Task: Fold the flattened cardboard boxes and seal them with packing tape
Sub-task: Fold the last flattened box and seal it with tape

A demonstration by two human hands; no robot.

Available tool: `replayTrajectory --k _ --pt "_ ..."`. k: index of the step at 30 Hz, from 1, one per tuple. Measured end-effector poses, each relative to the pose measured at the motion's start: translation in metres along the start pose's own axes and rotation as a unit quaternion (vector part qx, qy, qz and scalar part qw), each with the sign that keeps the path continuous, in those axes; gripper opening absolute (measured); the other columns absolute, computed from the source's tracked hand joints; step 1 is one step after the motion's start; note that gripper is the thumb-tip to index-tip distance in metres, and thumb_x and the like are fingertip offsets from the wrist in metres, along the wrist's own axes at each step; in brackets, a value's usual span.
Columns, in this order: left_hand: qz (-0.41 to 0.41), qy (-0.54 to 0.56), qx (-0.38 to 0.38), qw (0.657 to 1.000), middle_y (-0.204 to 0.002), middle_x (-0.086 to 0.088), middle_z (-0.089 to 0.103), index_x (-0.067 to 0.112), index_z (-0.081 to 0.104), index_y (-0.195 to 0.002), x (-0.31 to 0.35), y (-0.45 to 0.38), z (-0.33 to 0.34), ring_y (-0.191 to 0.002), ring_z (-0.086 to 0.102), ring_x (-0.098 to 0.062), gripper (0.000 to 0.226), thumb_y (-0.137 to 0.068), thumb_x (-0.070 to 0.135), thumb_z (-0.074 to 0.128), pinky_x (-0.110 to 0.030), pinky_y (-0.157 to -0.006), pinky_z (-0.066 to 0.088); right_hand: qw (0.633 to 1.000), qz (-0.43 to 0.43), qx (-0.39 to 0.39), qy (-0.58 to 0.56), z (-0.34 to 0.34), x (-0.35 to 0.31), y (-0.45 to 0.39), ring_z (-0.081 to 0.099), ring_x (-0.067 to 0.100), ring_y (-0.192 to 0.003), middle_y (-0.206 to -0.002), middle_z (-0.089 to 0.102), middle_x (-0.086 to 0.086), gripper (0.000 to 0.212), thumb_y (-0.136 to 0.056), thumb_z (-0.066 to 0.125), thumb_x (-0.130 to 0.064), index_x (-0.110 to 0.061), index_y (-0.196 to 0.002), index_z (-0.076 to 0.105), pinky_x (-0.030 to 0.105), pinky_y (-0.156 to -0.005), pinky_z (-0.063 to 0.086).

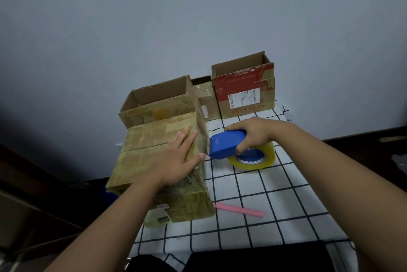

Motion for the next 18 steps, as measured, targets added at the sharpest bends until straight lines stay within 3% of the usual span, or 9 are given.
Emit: replayTrajectory --k 5,12,16,18 --pt "0.005 0.004 0.005 1.000 -0.163 0.012 -0.008 0.047 0.004 -0.152 0.002 -0.002 0.001 -0.149 -0.009 -0.009 0.067 -0.094 0.066 0.031 -0.042 -0.120 0.008 0.998 -0.013 -0.048 0.028 -0.010 -0.023 -0.017 0.056 0.020 -0.103 -0.121 0.053 -0.003 0.071 -0.074 0.076 -0.045 -0.040 -0.139 0.047 0.043 -0.092 0.052" --pt "0.006 0.000 0.010 1.000 -0.164 0.010 -0.007 0.044 0.006 -0.153 0.003 -0.003 0.003 -0.150 -0.008 -0.010 0.066 -0.096 0.064 0.033 -0.041 -0.120 0.009 0.995 -0.030 -0.076 0.065 -0.017 -0.046 -0.033 0.059 0.020 -0.094 -0.104 0.057 -0.008 0.057 -0.069 0.077 -0.048 -0.041 -0.122 0.058 0.042 -0.082 0.055" --pt "0.006 -0.002 0.004 1.000 -0.164 0.009 -0.007 0.044 0.007 -0.153 0.004 -0.003 0.002 -0.150 -0.008 -0.011 0.065 -0.096 0.063 0.033 -0.040 -0.121 0.008 0.991 -0.023 -0.097 0.091 -0.025 -0.058 -0.033 0.060 0.021 -0.094 -0.105 0.059 -0.005 0.049 -0.069 0.077 -0.047 -0.040 -0.115 0.061 0.037 -0.074 0.052" --pt "0.006 -0.005 0.004 1.000 -0.164 0.008 -0.007 0.044 0.007 -0.153 0.005 -0.002 0.001 -0.150 -0.008 -0.012 0.065 -0.096 0.062 0.033 -0.040 -0.121 0.008 0.989 -0.012 -0.100 0.112 -0.029 -0.065 -0.036 0.060 0.022 -0.095 -0.107 0.061 -0.002 0.048 -0.067 0.077 -0.048 -0.037 -0.113 0.065 0.039 -0.078 0.053"
Point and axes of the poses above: each hand's wrist, its own y-axis away from the middle knuckle, its own z-axis out of the palm, x = y × z, the point moved 5 cm from there along -y, towards the middle knuckle
